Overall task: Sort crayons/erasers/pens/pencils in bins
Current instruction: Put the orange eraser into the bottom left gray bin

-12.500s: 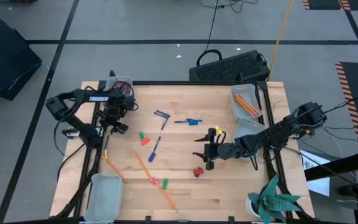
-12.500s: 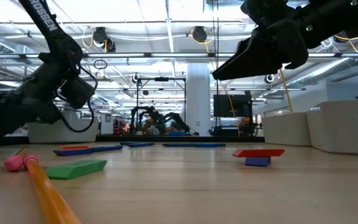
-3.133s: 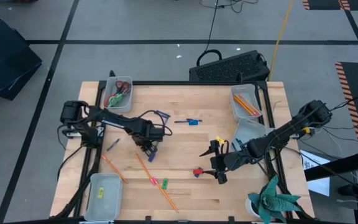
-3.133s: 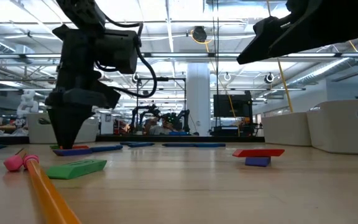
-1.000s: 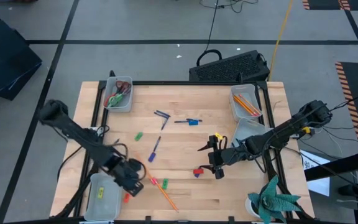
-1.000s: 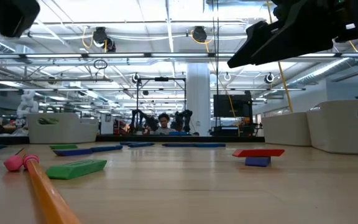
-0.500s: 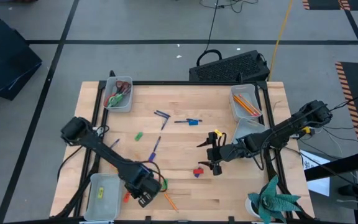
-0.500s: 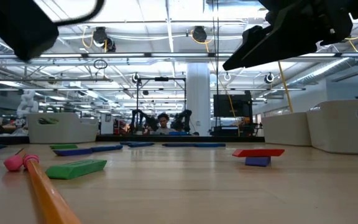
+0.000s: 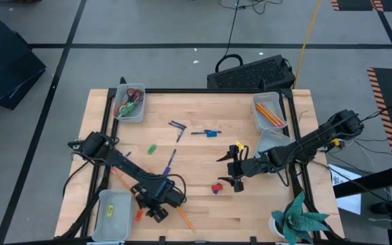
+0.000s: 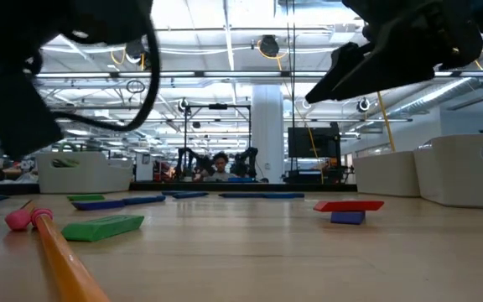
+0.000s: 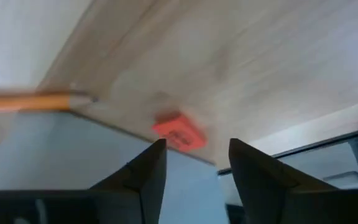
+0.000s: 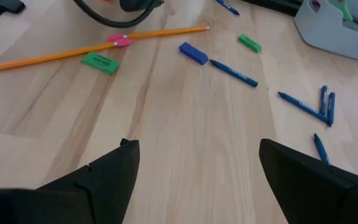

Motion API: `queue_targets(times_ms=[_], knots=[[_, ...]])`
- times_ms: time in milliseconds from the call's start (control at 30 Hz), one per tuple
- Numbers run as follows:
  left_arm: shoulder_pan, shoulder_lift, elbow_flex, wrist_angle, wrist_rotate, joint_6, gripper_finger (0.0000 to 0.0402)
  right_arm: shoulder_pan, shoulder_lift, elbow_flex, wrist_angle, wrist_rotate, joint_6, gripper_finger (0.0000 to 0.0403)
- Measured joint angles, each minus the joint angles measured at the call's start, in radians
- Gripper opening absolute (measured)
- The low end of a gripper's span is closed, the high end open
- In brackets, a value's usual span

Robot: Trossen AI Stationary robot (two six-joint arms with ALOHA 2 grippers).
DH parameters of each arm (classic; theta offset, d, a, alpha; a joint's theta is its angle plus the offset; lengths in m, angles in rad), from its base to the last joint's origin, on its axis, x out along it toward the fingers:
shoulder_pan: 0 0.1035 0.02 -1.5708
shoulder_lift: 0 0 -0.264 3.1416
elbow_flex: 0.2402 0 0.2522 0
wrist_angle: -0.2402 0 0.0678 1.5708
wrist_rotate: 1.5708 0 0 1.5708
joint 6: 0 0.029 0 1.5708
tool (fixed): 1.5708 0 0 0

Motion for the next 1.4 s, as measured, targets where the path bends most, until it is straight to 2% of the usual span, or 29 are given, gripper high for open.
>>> queue_targets(times_ms=[133,333,533,767,967,1133,1400], knots=[[0.001,0.001,-0.048,-0.001,0.049,-0.010,0.0153,0.000,0.000,-0.016,0.001,0.000,0.017,0.0325],[-0.001,0.001,-0.079,0.006,0.050,-0.024,0.0126,0.002,0.000,-0.040,0.018,-0.001,0.026,0.0325],[-0.024,0.001,-0.078,0.094,0.060,-0.084,0.0142,0.002,0.000,-0.044,0.020,-0.001,0.026,0.0325],[-0.042,0.000,-0.078,0.071,0.063,-0.107,0.0185,0.002,0.000,-0.044,0.028,-0.001,-0.002,0.0325],[-0.033,0.000,-0.078,0.175,0.048,-0.131,0.0159,0.002,0.000,-0.044,0.026,-0.003,-0.002,0.0325],[-0.027,0.020,-0.074,0.092,0.054,-0.108,0.0134,0.002,0.000,-0.044,0.027,-0.051,-0.004,0.0325],[0.019,0.011,-0.035,0.025,0.024,-0.037,0.0148,0.002,0.000,-0.044,0.026,-0.052,-0.008,0.0325]])
